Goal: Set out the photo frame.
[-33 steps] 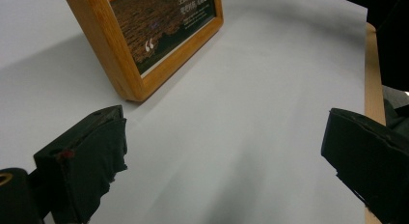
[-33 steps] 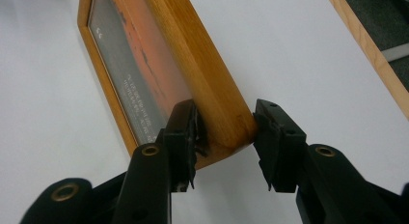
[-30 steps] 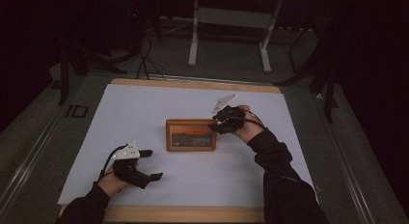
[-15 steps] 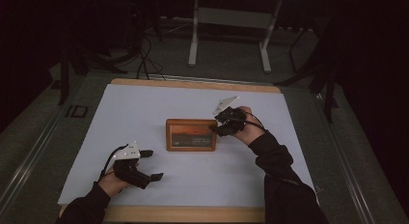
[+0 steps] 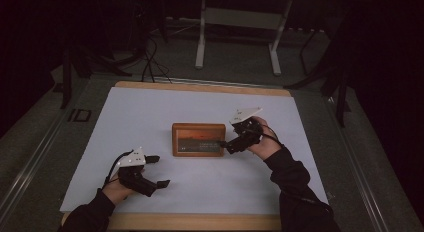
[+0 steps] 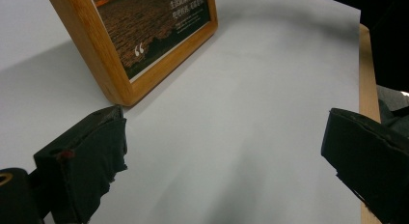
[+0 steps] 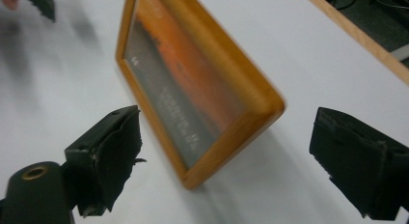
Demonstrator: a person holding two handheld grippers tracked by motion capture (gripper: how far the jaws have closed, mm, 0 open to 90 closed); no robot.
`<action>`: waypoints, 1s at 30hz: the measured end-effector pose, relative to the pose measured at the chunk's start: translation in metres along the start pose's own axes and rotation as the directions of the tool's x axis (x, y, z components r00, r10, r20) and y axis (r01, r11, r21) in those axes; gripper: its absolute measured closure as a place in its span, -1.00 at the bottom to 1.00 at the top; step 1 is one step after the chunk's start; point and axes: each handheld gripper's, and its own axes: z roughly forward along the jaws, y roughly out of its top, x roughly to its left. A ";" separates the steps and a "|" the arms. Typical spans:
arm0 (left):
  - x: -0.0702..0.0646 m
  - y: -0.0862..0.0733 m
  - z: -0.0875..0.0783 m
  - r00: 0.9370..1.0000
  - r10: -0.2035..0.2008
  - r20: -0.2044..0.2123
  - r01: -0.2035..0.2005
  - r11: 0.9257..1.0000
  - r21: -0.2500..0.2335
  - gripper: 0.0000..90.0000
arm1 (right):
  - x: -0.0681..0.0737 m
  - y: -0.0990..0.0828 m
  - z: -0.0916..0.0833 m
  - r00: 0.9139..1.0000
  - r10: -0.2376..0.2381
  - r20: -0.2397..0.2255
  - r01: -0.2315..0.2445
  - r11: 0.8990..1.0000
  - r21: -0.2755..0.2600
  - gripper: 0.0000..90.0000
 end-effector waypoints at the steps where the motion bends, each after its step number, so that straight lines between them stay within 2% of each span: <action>1: 0.000 0.000 0.000 1.000 -0.001 0.000 0.001 1.000 -0.001 -0.94 | 0.002 -0.003 -0.001 1.000 0.011 0.009 -0.011 1.000 -0.012 -0.77; 3: 0.000 0.000 0.000 1.000 0.000 0.001 0.000 1.000 0.000 -0.94 | 0.005 -0.009 -0.003 0.999 0.051 -0.014 -0.051 0.998 -0.034 -0.77; 5: 0.000 0.000 0.000 1.000 0.002 0.000 -0.002 1.000 0.002 -0.94 | 0.009 -0.016 -0.005 0.998 0.063 -0.019 -0.064 0.996 -0.055 -0.77; 10: -0.001 -0.001 -0.001 1.000 0.008 0.000 -0.008 1.000 0.006 -0.94 | 0.020 -0.032 -0.007 0.997 0.073 -0.039 -0.076 0.994 -0.072 -0.77; 12: -0.001 -0.001 -0.001 1.000 0.005 0.000 -0.005 1.000 0.003 -0.94 | 0.024 -0.039 -0.008 0.997 0.076 -0.031 -0.079 0.993 -0.089 -0.77; 15: -0.001 -0.001 -0.001 1.000 0.005 0.001 -0.005 1.000 0.003 -0.94 | 0.029 -0.050 -0.010 0.997 0.075 -0.028 -0.077 0.993 -0.087 -0.77; 20: -0.001 0.000 -0.001 1.000 0.009 0.000 -0.009 1.000 0.004 -0.94 | 0.034 -0.064 -0.012 0.995 0.087 -0.055 -0.092 0.991 -0.095 -0.77; 22: -0.001 0.000 -0.001 1.000 0.008 0.001 -0.008 1.000 0.002 -0.94 | 0.038 -0.070 -0.014 0.995 0.086 -0.043 -0.090 0.991 -0.094 -0.77; 30: -0.002 0.000 -0.001 1.000 0.011 0.000 -0.011 1.000 0.005 -0.94 | 0.048 -0.090 -0.017 0.993 0.102 -0.056 -0.107 0.990 -0.089 -0.77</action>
